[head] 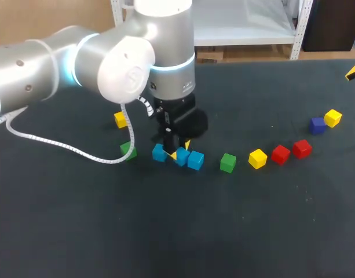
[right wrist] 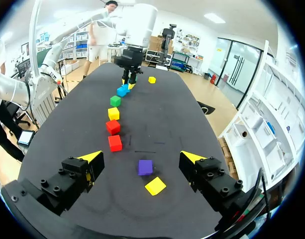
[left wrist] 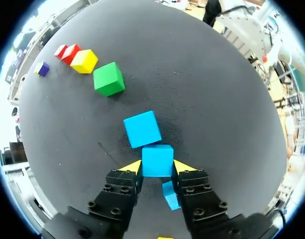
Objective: Place the blue cubes, place green cubes on the blue cubes, place the yellow cubes on the green cubes, then place the red cubes on the yellow cubes, and place purple cube on the red cubes.
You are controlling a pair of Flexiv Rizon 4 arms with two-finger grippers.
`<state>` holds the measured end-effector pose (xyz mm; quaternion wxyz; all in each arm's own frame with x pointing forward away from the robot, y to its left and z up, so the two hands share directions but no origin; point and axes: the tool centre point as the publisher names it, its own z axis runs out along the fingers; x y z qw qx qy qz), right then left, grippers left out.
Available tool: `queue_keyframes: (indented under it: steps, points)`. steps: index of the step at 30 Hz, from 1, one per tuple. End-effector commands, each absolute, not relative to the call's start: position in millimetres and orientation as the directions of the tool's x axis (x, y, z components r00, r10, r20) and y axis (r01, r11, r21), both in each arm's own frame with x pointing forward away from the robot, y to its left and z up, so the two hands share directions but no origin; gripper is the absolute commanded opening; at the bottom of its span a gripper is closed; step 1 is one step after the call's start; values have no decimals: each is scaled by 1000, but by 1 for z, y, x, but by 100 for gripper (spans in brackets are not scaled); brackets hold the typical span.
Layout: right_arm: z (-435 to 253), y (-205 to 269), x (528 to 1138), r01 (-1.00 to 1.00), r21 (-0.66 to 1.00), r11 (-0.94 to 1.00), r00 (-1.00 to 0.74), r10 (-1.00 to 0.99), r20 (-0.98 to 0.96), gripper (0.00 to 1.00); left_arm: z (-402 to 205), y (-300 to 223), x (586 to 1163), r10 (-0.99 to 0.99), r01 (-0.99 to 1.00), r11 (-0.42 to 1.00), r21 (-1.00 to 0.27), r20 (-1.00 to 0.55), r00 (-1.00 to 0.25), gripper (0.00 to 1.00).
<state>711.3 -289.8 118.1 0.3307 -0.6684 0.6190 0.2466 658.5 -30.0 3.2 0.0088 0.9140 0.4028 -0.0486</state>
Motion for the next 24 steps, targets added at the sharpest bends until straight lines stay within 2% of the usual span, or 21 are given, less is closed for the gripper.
queue_keyframes:
  steps: [1,5,11,24]
  points:
    - [118,-289,709,-990,-140,-12,113,-665,-738,100,15,-26,666,824,828,-560,-20,-122,554,0]
    - [118,-289,709,-990,-140,-12,113,-665,-738,100,29,-24,675,906,923,-382,-36,-213,366,0]
    - [118,-289,709,-990,-140,-12,113,-665,-738,100,38,-27,682,940,980,-197,-24,-289,182,0]
    - [118,-289,709,-990,-140,-12,113,-665,-738,100,28,-50,685,981,998,69,-4,-179,-69,0]
